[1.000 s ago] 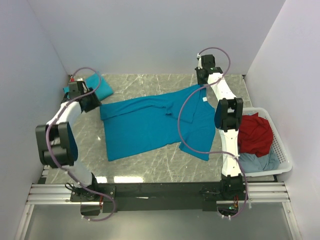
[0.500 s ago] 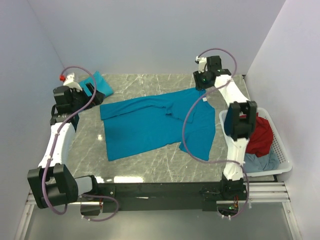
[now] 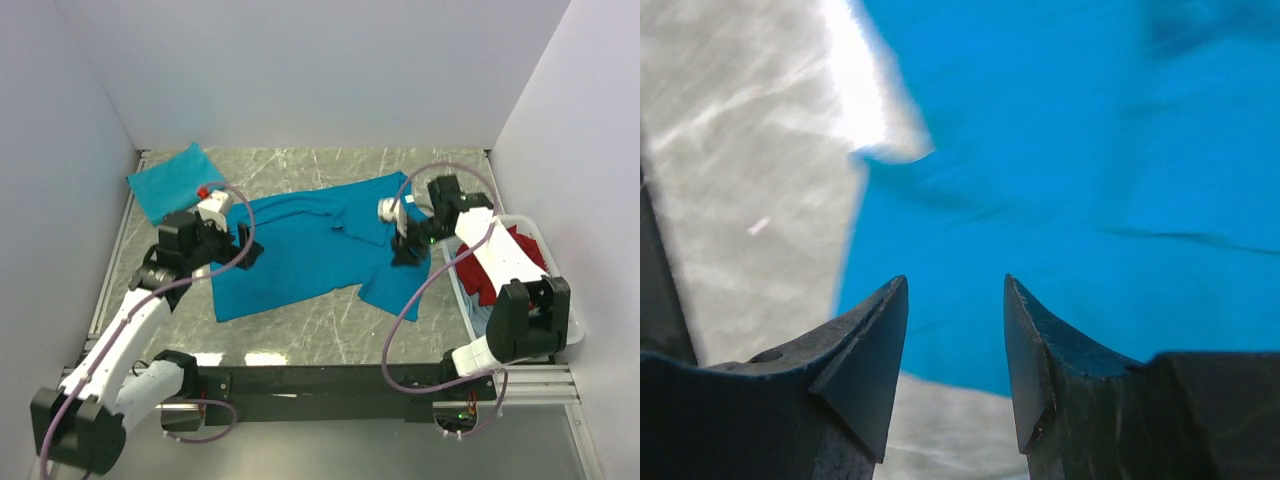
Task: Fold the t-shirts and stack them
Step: Fold the tshirt
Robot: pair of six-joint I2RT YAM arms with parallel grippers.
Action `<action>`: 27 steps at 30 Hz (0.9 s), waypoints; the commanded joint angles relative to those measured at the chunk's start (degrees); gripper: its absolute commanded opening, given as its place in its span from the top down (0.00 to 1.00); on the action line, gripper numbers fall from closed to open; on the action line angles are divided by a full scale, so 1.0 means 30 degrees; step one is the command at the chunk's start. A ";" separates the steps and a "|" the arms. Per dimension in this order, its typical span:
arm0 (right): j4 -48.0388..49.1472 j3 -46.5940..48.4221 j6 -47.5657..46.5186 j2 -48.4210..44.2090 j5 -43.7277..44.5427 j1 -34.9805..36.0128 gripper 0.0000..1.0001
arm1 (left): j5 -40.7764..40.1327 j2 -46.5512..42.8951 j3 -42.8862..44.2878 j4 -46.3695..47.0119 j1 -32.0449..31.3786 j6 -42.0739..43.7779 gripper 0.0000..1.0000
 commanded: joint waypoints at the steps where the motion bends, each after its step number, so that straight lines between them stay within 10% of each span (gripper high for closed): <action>1: -0.1373 -0.2232 -0.3473 -0.1817 -0.0726 0.0097 0.50 | -0.1577 -0.1965 -0.1113 0.0929 -0.1501 0.3430 0.05; 27: 0.1295 -1.0265 -0.5378 -0.7419 0.4168 0.1913 0.49 | -0.3248 -0.6717 -0.2257 -0.3144 -0.5226 1.0818 0.01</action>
